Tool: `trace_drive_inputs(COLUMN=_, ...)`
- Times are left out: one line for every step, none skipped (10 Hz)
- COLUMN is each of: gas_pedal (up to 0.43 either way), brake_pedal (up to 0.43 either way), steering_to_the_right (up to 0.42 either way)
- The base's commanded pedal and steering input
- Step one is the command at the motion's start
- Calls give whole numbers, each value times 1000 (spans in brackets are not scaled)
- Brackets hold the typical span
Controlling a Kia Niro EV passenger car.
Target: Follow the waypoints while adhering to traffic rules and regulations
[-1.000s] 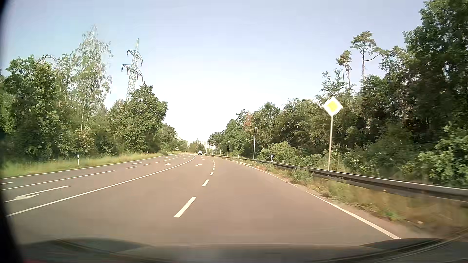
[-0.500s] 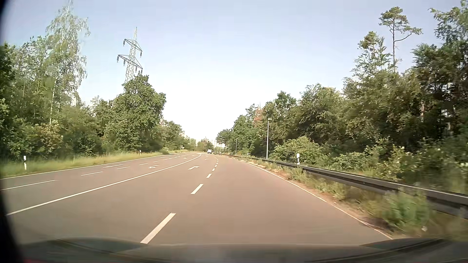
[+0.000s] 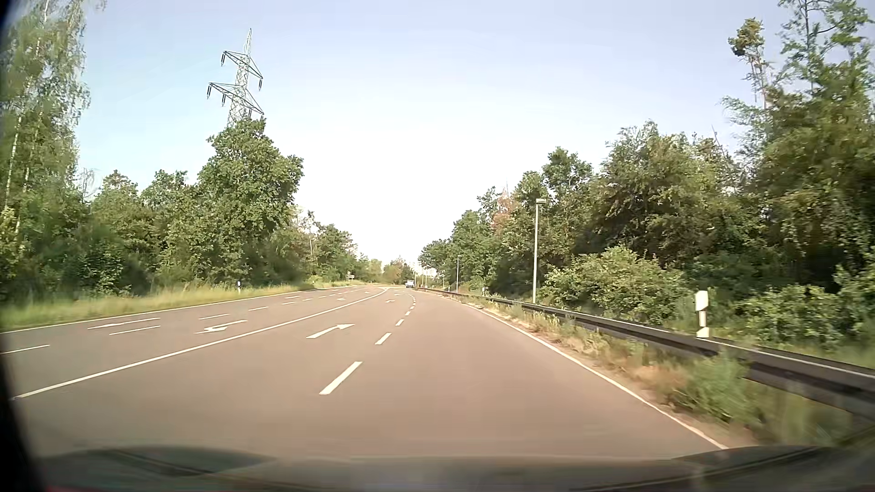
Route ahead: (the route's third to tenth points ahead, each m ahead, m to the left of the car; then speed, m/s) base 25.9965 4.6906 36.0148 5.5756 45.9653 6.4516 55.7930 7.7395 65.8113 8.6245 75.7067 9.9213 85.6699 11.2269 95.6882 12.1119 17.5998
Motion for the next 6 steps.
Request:
trace_drive_inputs(gas_pedal=177, brake_pedal=30, steering_to_the_right=-16)
trace_drive_inputs(gas_pedal=177, brake_pedal=30, steering_to_the_right=-16)
trace_drive_inputs(gas_pedal=177, brake_pedal=30, steering_to_the_right=-16)
trace_drive_inputs(gas_pedal=177, brake_pedal=30, steering_to_the_right=-15)
trace_drive_inputs(gas_pedal=177, brake_pedal=30, steering_to_the_right=-14)
trace_drive_inputs(gas_pedal=177, brake_pedal=30, steering_to_the_right=-14)
